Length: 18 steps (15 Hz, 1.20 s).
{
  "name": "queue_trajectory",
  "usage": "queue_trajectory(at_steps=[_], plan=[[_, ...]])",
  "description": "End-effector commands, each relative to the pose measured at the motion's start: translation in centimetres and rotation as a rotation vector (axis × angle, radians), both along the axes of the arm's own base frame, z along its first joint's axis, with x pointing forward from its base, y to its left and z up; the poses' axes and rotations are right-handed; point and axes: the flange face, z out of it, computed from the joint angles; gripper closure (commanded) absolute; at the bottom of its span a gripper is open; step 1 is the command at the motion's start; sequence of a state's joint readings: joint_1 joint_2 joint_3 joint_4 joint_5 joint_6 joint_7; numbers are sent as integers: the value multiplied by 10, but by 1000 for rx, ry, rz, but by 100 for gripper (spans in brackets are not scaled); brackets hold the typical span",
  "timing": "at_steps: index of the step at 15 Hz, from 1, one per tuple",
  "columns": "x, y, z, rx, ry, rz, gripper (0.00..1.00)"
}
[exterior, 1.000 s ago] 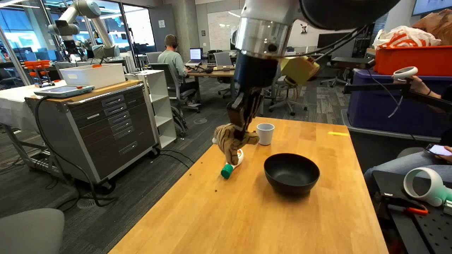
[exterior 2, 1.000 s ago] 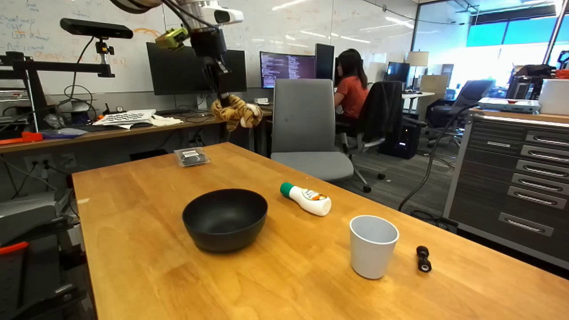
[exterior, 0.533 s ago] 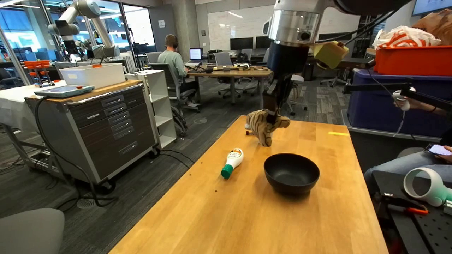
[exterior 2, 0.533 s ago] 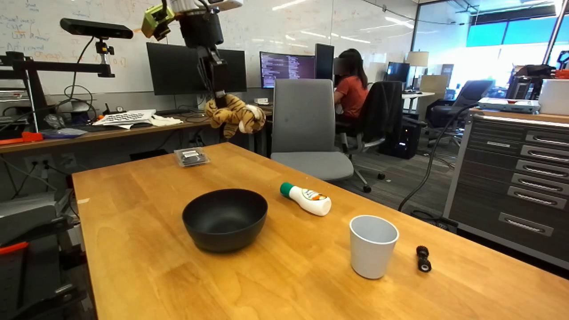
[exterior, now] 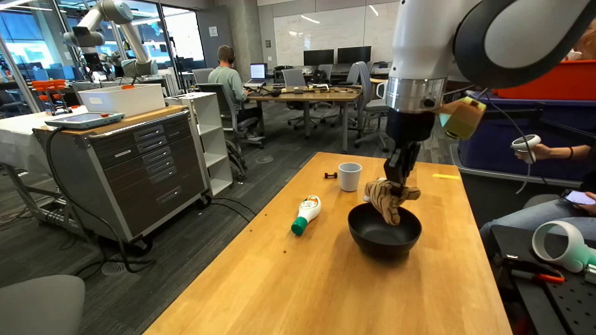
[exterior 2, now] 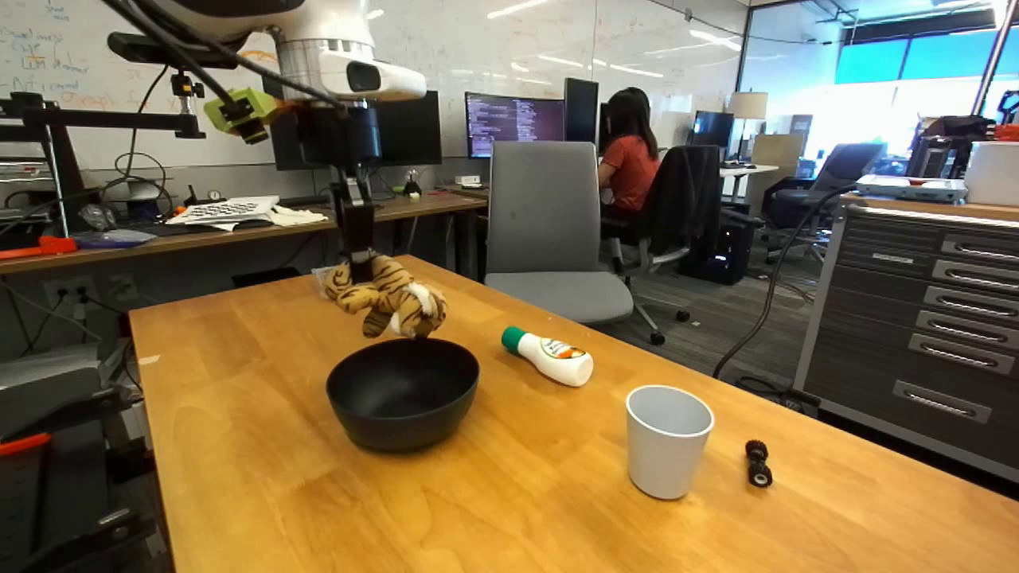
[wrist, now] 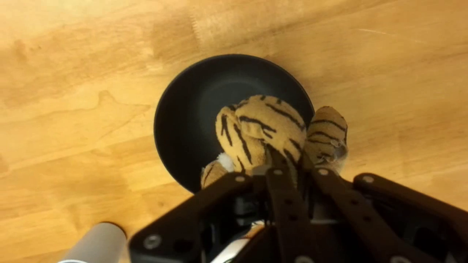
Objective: Put the tiger toy inside the bowl
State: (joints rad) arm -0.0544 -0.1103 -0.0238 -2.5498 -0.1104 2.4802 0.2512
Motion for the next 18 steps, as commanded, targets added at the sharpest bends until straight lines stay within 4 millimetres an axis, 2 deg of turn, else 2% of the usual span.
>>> queue_trajectory(at_steps=[1, 4, 5, 6, 10, 14, 15, 18], plan=[[-9, -12, -24, -28, -3, -6, 92], [-10, -22, -40, -42, -4, -26, 92], [-9, -26, -43, -43, -7, -42, 66], [-9, -29, -45, -40, -7, -55, 65], [-6, -33, -45, -27, -28, -82, 35], [-3, -22, -29, -3, -66, -78, 5], [-2, -17, -23, 5, -78, -74, 1], [-1, 10, 6, 43, -126, -32, 0]])
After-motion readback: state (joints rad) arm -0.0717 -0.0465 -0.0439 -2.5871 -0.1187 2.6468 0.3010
